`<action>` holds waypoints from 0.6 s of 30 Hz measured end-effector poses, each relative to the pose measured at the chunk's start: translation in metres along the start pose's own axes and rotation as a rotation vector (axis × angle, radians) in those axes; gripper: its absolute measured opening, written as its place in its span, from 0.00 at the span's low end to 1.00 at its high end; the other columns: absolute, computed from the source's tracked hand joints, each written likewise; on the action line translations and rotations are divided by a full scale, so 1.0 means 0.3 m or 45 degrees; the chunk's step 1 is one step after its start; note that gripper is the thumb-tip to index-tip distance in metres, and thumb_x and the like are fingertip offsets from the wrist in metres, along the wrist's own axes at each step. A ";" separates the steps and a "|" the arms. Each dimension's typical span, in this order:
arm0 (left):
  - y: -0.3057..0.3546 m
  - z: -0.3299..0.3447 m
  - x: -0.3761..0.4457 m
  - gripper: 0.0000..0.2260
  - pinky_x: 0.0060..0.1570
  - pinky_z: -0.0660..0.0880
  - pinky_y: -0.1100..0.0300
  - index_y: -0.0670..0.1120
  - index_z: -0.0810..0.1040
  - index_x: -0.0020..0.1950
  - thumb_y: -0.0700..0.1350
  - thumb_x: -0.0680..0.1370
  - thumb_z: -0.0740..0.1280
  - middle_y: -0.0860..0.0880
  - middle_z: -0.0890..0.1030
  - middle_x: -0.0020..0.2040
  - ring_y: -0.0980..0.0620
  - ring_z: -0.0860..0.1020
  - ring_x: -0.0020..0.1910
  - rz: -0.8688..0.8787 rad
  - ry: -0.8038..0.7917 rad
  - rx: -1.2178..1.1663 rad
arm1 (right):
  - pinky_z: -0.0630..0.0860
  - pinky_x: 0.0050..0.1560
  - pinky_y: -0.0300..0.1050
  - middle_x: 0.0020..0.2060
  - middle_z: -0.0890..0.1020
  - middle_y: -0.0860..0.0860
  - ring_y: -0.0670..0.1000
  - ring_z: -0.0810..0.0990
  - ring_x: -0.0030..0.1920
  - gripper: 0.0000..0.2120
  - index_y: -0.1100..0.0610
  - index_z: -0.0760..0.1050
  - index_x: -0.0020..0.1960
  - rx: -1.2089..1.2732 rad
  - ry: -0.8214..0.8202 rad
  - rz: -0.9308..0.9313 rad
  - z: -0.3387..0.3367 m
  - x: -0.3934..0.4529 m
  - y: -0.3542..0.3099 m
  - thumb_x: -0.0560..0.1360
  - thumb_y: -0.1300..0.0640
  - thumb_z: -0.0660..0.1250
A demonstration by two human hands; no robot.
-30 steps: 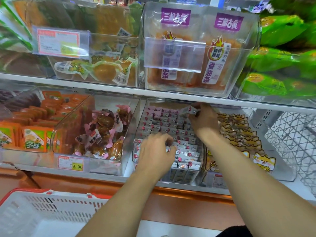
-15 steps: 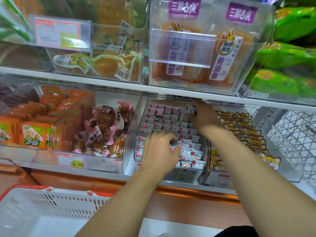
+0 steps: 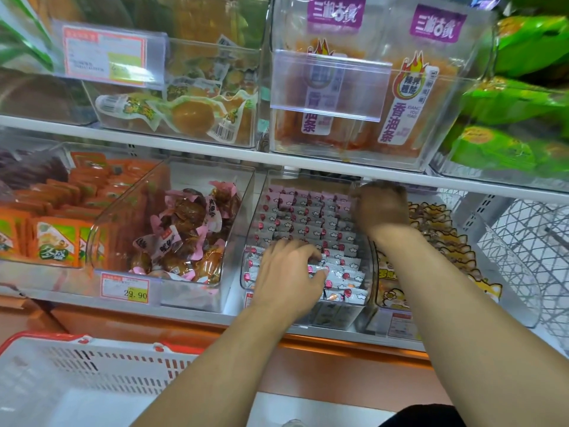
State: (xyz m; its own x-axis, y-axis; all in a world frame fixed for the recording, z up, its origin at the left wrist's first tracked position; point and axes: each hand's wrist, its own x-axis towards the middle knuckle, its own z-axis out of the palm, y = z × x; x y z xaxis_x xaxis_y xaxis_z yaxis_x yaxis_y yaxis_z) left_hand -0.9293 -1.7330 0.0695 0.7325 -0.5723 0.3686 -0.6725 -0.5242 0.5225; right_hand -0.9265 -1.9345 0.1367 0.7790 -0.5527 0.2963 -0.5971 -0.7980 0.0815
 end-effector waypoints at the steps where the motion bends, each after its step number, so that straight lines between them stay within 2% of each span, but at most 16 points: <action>1: -0.001 0.001 0.000 0.12 0.67 0.66 0.52 0.54 0.81 0.59 0.55 0.77 0.71 0.55 0.81 0.58 0.51 0.73 0.60 0.002 0.003 -0.001 | 0.63 0.71 0.51 0.63 0.81 0.54 0.57 0.75 0.66 0.16 0.52 0.77 0.67 0.031 -0.033 -0.011 0.000 0.000 -0.001 0.81 0.57 0.61; 4: -0.001 0.004 0.001 0.11 0.67 0.65 0.52 0.55 0.81 0.58 0.55 0.77 0.70 0.55 0.81 0.58 0.51 0.73 0.60 0.010 0.003 0.011 | 0.63 0.72 0.55 0.66 0.79 0.55 0.58 0.72 0.69 0.17 0.53 0.75 0.69 0.023 -0.100 -0.054 0.002 0.002 -0.014 0.81 0.54 0.62; 9: -0.004 0.005 0.002 0.11 0.67 0.66 0.53 0.54 0.81 0.58 0.55 0.77 0.70 0.55 0.81 0.58 0.51 0.73 0.60 0.022 -0.006 0.006 | 0.66 0.72 0.60 0.67 0.76 0.61 0.63 0.71 0.70 0.19 0.61 0.74 0.69 -0.066 -0.200 -0.076 0.034 0.000 -0.062 0.79 0.63 0.62; 13: -0.015 -0.002 -0.001 0.11 0.65 0.67 0.53 0.53 0.82 0.58 0.52 0.76 0.71 0.54 0.81 0.57 0.51 0.73 0.59 0.052 -0.030 -0.027 | 0.80 0.59 0.56 0.61 0.80 0.62 0.62 0.81 0.59 0.19 0.62 0.73 0.69 0.046 -0.147 -0.054 0.044 0.002 -0.073 0.79 0.67 0.61; 16: -0.015 -0.006 -0.006 0.11 0.64 0.69 0.52 0.52 0.82 0.58 0.51 0.76 0.71 0.53 0.81 0.56 0.51 0.73 0.58 0.055 -0.045 -0.039 | 0.81 0.54 0.54 0.55 0.82 0.60 0.59 0.83 0.54 0.15 0.63 0.76 0.65 0.060 -0.090 -0.065 0.046 0.001 -0.076 0.79 0.67 0.62; 18: -0.014 -0.009 -0.007 0.11 0.63 0.70 0.52 0.52 0.82 0.58 0.51 0.76 0.71 0.54 0.81 0.56 0.51 0.73 0.58 0.050 -0.045 -0.054 | 0.79 0.58 0.55 0.55 0.83 0.59 0.59 0.82 0.55 0.14 0.63 0.76 0.64 0.069 -0.080 -0.068 0.046 -0.004 -0.076 0.80 0.65 0.63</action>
State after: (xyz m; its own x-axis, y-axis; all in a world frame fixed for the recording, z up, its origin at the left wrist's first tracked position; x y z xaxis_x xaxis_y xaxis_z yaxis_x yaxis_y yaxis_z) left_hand -0.9278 -1.7280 0.0686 0.7009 -0.6144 0.3624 -0.6951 -0.4743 0.5403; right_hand -0.9112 -1.9190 0.1215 0.8209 -0.5216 0.2325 -0.5446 -0.8376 0.0437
